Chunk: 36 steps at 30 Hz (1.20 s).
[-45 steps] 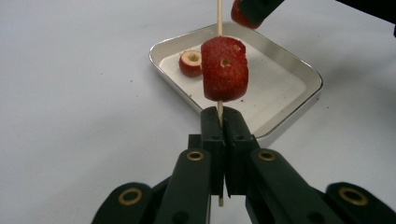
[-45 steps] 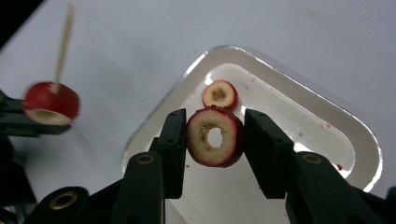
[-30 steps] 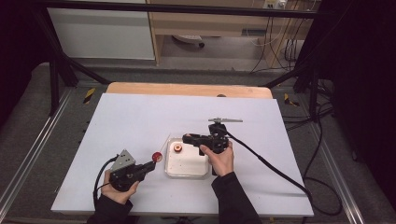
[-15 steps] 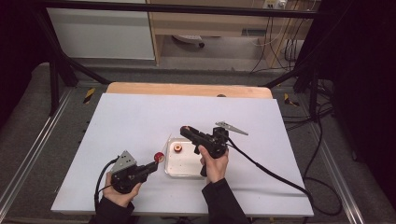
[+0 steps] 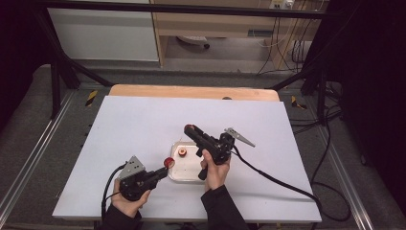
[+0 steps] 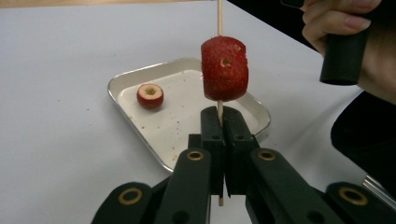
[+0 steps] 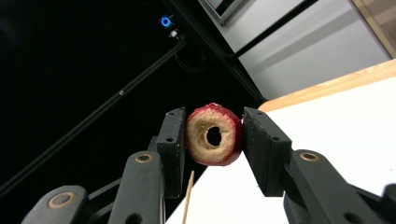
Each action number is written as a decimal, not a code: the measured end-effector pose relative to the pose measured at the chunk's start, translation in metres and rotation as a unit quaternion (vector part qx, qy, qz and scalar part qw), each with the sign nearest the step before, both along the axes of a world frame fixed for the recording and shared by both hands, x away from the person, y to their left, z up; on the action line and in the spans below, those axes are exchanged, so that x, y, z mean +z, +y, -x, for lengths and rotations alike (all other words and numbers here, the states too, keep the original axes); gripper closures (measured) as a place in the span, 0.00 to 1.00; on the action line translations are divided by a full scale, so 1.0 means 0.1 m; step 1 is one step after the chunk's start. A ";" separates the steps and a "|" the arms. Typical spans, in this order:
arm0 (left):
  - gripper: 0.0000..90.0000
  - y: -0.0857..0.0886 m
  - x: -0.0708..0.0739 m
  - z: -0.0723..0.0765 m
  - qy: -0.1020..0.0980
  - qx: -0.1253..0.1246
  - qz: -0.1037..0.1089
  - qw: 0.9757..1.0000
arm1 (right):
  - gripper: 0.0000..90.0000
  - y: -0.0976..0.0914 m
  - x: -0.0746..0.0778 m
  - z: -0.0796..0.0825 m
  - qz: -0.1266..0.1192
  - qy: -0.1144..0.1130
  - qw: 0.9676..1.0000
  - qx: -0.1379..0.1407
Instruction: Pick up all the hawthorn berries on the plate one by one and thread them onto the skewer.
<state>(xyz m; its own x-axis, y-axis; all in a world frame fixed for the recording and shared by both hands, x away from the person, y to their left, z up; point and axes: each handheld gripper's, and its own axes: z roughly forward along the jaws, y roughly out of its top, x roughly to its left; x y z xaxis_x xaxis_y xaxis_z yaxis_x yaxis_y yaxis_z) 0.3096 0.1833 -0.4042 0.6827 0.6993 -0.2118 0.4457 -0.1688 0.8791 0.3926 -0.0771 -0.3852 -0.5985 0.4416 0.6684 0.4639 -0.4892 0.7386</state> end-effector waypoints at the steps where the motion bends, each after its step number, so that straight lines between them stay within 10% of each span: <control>1: 0.98 -0.01 0.00 0.00 -0.001 0.000 -0.001 1.000 | 0.68 0.00 -0.01 0.00 -0.005 -0.002 1.000 -0.001; 36: 0.98 -0.09 0.00 0.00 0.006 0.020 0.013 1.000 | 0.68 0.11 -0.16 0.07 -0.041 -0.003 0.999 0.005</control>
